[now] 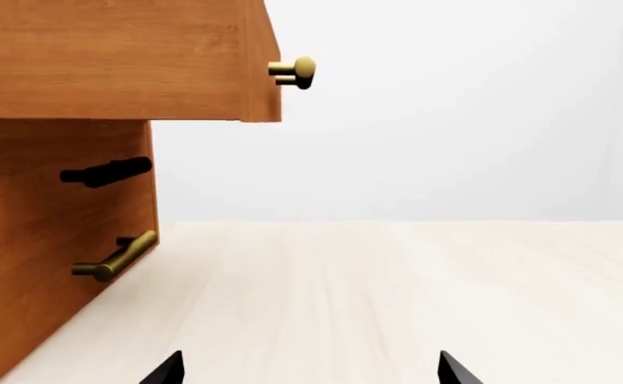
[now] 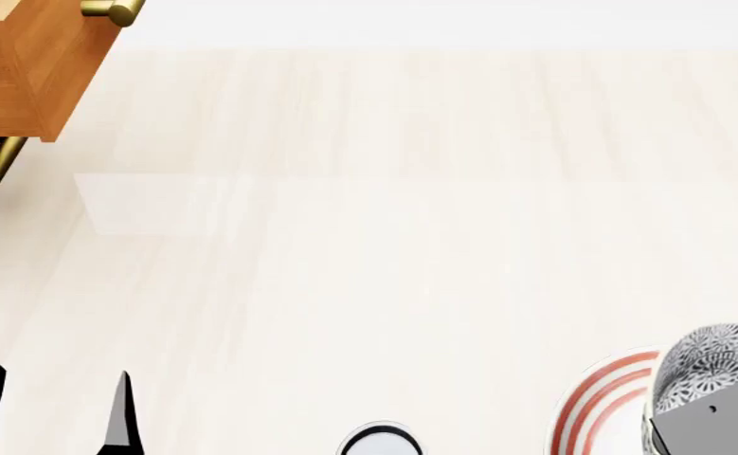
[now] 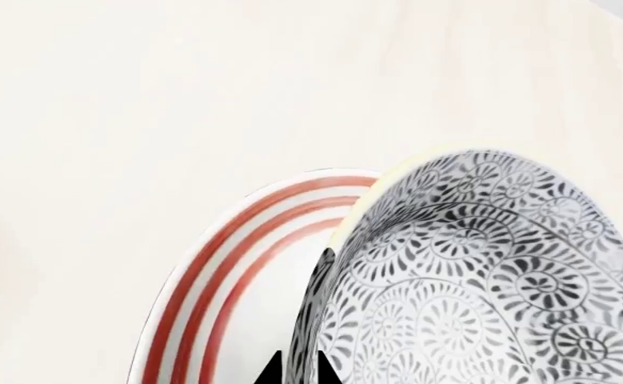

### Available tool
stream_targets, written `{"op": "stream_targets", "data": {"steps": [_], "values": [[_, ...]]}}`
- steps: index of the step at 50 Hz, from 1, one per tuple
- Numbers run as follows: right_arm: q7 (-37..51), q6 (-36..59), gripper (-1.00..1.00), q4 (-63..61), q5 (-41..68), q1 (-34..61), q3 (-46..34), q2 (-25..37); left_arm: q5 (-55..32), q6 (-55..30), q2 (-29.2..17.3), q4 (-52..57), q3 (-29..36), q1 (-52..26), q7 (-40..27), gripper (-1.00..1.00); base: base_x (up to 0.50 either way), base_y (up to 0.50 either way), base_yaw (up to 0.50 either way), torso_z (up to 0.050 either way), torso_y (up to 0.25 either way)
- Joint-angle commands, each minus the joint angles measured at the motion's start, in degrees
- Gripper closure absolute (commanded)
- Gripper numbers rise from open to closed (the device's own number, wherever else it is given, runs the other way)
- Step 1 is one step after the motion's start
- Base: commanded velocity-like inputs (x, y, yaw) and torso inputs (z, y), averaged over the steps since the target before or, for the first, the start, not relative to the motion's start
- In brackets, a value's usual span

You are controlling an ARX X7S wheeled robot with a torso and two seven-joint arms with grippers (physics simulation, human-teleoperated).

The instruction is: Put the bowl on the plate.

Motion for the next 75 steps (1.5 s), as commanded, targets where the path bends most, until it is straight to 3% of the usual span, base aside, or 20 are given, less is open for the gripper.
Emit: {"op": "stream_targets", "data": {"steps": [1,46,47,75], "values": [[-0.4,-1.9,1.00,1.6,-1.8,-0.2,0.0,-0.9,0.2,-0.2,-0.1,0.5,0.3,-0.1,-0.2,-1.00,0.00,0.00,0.00,0.000,0.000],[-1.7,-6.4,1.00,6.7,-2.9,-4.6,-1.4,-3.8,-0.3,-0.3,-0.9,1.4,0.6,0.1,-0.8,-1.00,0.00,0.00,0.00,0.000,0.000],[-2.0,-6.3,-1.00,6.7,-2.6,-4.6,-1.4,-3.8,-0.3,-0.5,-0.9,1.6,0.6,0.1,-0.8,-1.00,0.00,0.00,0.00,0.000,0.000],[-2.3,-8.2,-1.00,0.2,-2.8,-3.1,0.8,-1.7,-0.2,0.1,-0.9,1.4,1.1,0.2,-1.0,-1.00,0.00,0.00,0.00,0.000,0.000]]}}
